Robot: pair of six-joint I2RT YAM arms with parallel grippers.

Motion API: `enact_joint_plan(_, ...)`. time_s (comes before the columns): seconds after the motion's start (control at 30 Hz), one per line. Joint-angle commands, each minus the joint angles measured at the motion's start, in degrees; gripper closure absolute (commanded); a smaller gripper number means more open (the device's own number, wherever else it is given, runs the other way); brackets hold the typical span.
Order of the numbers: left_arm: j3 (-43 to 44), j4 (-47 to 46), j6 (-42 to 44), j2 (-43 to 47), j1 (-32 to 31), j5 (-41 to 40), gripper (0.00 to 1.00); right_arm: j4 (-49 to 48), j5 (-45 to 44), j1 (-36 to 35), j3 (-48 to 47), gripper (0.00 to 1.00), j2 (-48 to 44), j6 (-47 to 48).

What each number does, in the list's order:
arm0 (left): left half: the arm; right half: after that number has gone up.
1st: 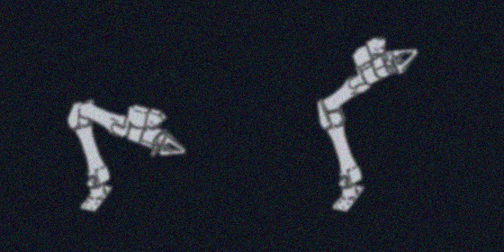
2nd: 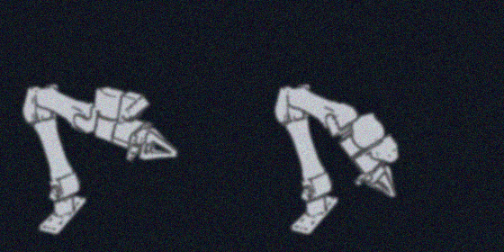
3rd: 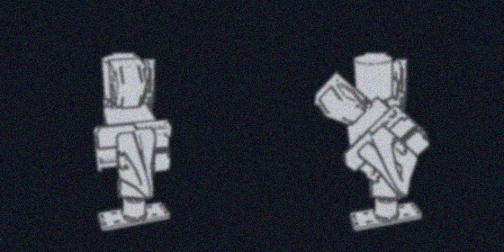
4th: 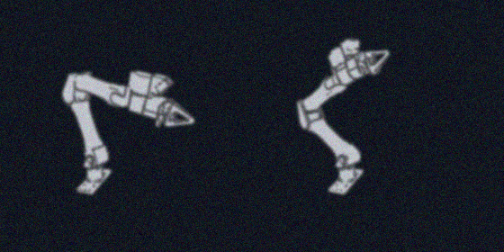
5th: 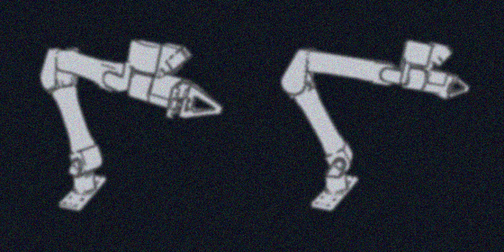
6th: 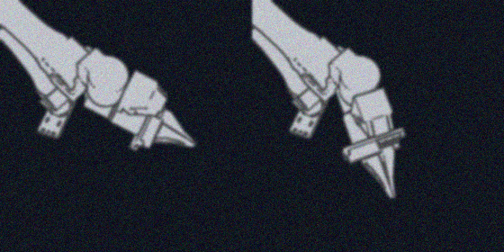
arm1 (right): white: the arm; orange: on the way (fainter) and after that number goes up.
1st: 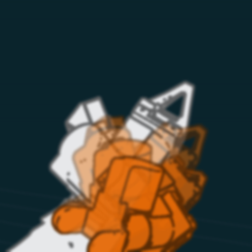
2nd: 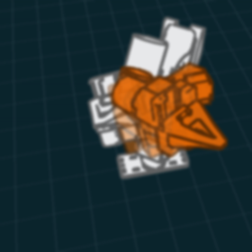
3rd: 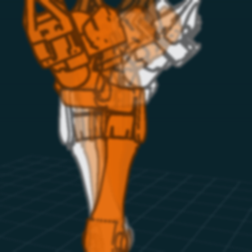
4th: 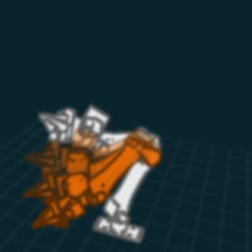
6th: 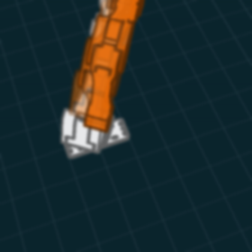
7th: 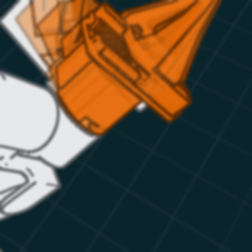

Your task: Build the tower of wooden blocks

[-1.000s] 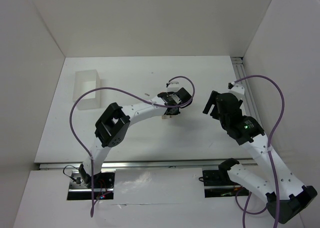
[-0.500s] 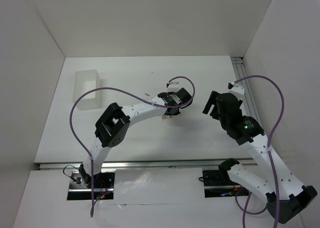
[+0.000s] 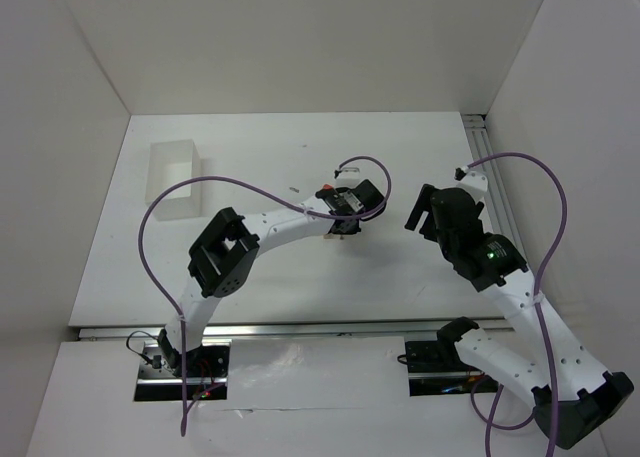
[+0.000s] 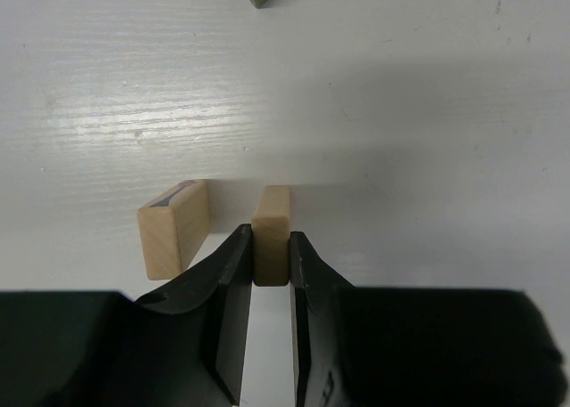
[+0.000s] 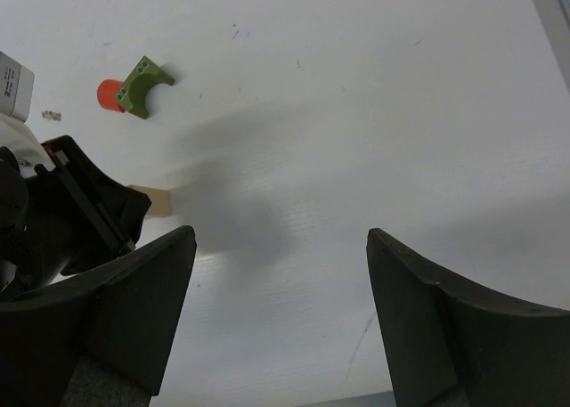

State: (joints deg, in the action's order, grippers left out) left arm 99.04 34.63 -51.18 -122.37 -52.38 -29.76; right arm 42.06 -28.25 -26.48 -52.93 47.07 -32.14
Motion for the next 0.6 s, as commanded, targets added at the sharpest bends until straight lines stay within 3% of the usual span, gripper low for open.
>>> enact_joint_plan(0.0,-0.87,2.11,0.11,0.55,-0.62,2.25,1.00,-0.49,-0.58,0.02,-0.07,0.15,-0.93,-0.64)
enact_joint_plan(0.17,-0.34,2.11,0.11,0.55,-0.62,2.25,1.00,-0.49,-0.58,0.02,-0.07,0.15,-1.45,-0.64)
enact_joint_plan(0.27,-0.34,2.11,0.11,0.03,-0.62,2.25,0.91,-0.49,-0.58,0.02,-0.07,0.15,-1.45,-0.64)
enact_joint_plan(0.57,0.80,3.16,0.64,-1.12,-0.62,2.78,0.78,-0.49,-0.58,0.02,-0.07,0.15,-1.45,-0.64)
